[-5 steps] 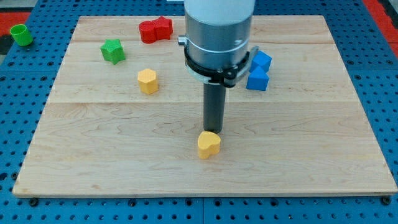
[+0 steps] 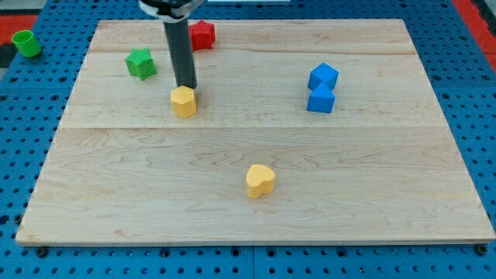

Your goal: Push the hexagon to the left of the yellow heart

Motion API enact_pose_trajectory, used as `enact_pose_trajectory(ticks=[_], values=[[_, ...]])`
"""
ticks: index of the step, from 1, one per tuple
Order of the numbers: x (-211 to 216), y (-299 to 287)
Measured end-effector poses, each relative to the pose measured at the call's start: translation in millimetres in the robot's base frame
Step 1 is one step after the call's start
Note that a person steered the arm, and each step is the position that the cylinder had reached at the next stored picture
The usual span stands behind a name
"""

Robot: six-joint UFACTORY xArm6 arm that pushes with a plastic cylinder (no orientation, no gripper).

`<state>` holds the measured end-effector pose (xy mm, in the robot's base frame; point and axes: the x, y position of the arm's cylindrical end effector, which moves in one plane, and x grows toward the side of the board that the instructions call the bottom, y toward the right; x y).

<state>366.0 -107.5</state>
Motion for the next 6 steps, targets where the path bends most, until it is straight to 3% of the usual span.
enact_pose_trajectory(ticks=[1, 2, 3, 5, 6], values=[[74.7, 61.2], [113.3, 108.6], [67.4, 106.3], [36.4, -3.5], [96.4, 22.7]])
